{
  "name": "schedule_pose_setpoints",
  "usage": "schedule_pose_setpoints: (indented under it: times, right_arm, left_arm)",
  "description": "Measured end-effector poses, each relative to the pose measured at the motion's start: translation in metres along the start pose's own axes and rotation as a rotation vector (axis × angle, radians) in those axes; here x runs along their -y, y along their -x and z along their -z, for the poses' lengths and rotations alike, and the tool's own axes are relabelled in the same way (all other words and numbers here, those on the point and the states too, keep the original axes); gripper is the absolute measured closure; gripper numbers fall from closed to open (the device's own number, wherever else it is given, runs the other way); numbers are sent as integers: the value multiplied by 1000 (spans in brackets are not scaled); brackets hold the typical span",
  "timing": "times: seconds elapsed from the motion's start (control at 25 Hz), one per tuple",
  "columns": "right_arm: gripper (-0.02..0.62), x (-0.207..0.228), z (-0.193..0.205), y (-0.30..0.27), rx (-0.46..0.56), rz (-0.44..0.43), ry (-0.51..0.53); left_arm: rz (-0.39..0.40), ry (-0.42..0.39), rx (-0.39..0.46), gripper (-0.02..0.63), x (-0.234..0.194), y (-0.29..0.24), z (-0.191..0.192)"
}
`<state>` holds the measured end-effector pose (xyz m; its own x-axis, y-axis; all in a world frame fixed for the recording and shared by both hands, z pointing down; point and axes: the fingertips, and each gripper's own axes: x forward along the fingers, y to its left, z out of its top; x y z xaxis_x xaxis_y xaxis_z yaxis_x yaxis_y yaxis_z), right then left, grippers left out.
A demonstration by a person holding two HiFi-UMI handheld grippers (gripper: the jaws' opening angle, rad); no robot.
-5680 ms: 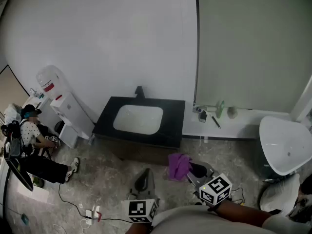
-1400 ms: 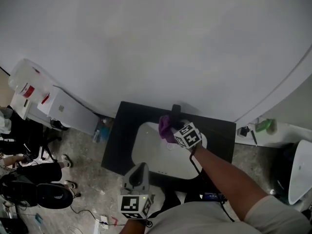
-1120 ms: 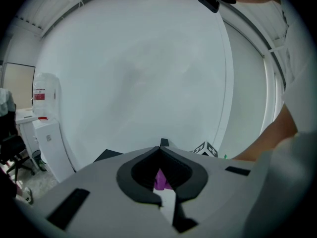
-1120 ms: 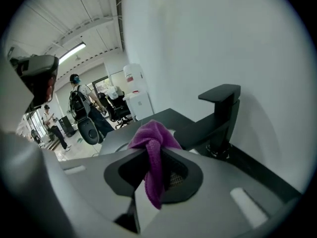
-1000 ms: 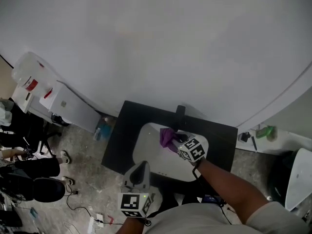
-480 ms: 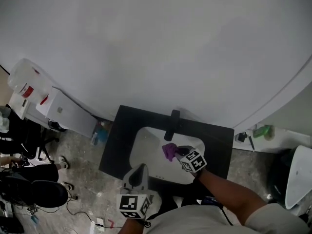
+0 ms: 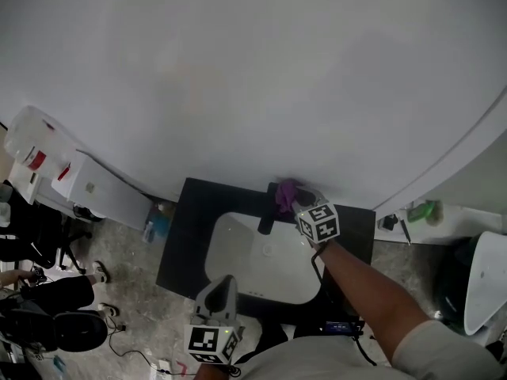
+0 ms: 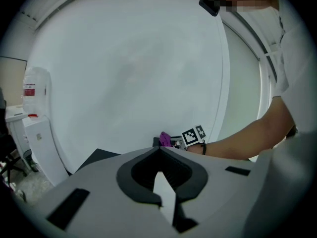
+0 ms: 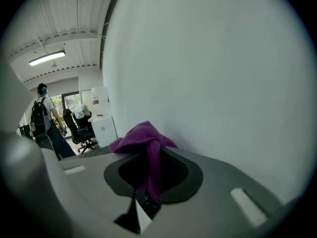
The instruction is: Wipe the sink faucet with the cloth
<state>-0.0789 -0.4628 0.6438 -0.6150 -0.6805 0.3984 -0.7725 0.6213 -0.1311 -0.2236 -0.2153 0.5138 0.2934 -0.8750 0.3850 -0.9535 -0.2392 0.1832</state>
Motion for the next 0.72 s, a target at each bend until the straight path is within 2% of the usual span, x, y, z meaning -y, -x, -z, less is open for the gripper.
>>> schedule_pose_setpoints:
  times: [0.12, 0.24, 0.44, 0.56, 0.72]
  right_arm:
    - [540, 6, 44, -21, -84, 4, -18]
    - [540, 4, 95, -45, -228, -10, -28]
    - [538, 12, 150, -62, -457, -43, -3]
    - [538, 11, 141, -60, -445, -57, 2]
    - [540, 2, 76, -39, -233, -83, -36]
  left_arm:
    - [-38, 1, -10, 600, -14, 7, 5]
    - [-72, 8, -33, 600, -30, 14, 11]
    - [-73, -18, -47, 600, -33, 13, 6]
    - [-64, -28, -40, 600, -29, 12, 3]
    - [-54, -40, -33, 600, -22, 10, 4]
